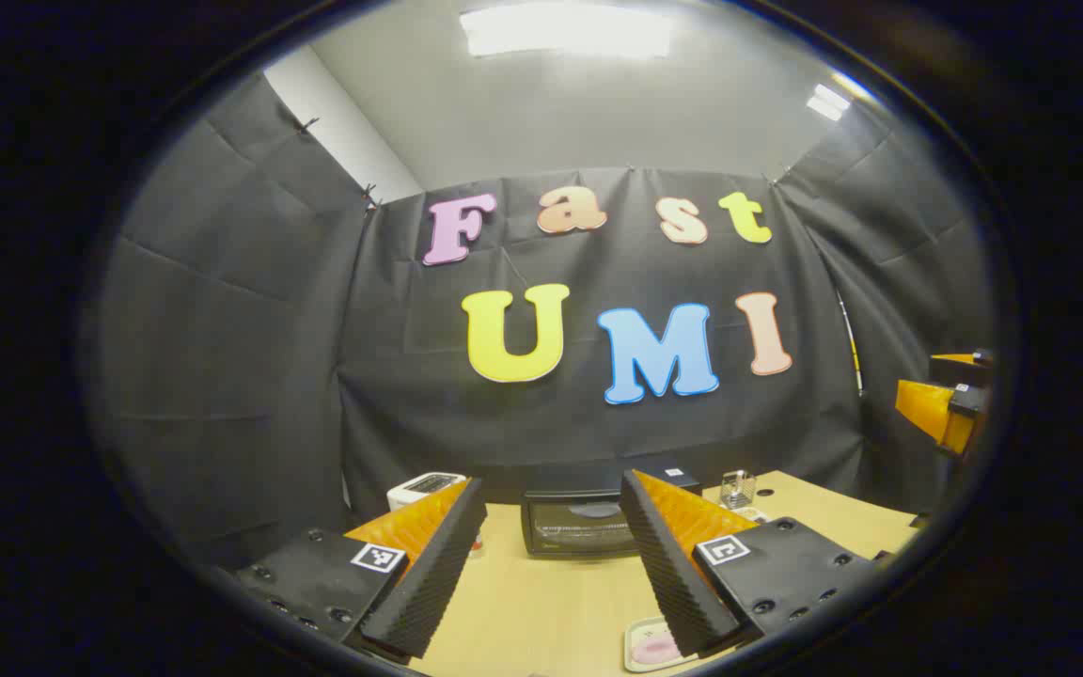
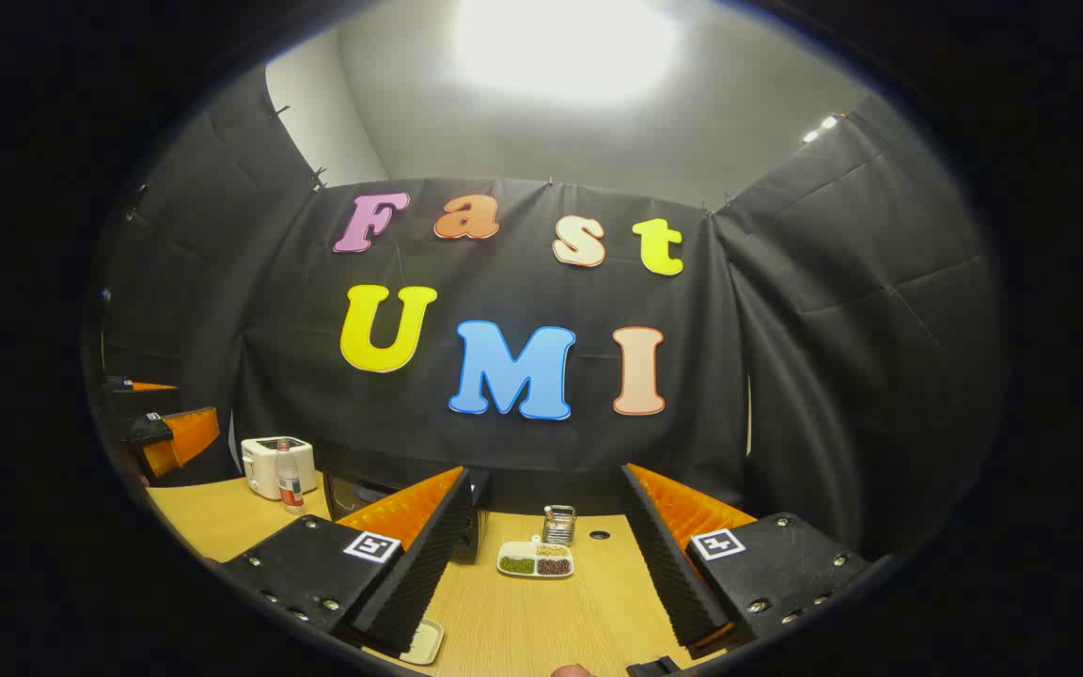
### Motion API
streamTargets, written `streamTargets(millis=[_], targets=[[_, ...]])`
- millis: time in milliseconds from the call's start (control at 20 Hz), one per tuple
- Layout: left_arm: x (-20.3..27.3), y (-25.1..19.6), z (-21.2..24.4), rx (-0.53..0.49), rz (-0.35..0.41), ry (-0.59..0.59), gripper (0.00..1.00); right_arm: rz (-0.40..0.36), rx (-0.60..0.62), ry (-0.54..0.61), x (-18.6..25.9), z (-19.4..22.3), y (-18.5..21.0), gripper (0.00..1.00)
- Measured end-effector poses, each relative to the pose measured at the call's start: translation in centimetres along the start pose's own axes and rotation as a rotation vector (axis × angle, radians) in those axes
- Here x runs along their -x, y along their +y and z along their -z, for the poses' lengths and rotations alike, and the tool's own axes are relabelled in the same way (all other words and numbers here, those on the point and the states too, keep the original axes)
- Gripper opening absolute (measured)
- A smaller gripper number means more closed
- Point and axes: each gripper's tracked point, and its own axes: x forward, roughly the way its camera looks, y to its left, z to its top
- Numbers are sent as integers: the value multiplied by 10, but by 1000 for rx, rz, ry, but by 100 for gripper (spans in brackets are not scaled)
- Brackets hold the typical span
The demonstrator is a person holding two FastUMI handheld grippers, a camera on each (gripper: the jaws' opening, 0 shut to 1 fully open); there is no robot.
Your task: Open the electric oven with the left hand, put the food in, and close the electric oven.
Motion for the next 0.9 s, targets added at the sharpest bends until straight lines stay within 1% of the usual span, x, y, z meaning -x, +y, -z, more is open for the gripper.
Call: streamTargets(millis=[50, 100, 150, 350, 450, 700, 800, 850, 900], targets=[[1, -3, -1, -2, 3, -2, 100, 3, -1, 0, 1, 1, -3, 96], [1, -5, -2, -3, 5, -5, 97, 6, -1, 1, 1, 2, -5, 96], [1, -7, -3, -4, 6, -7, 100, 8, -1, 2, 1, 2, -7, 96], [5, -15, -5, -3, 6, -14, 100, 3, -3, 5, 2, 4, -15, 96], [6, -18, -5, 0, 1, -12, 90, -1, -1, 2, 2, 4, -18, 97], [8, -36, -9, 2, -11, -21, 97, -22, -1, -3, 1, 9, -30, 97], [7, -41, -5, 4, -28, -16, 100, -40, -19, 2, 0, 12, -33, 96], [7, -42, -4, 5, -41, -16, 97, -55, -26, -3, 0, 13, -32, 96], [3, -43, -3, 8, -54, -13, 97, -67, -23, -17, -1, 12, -32, 97]])
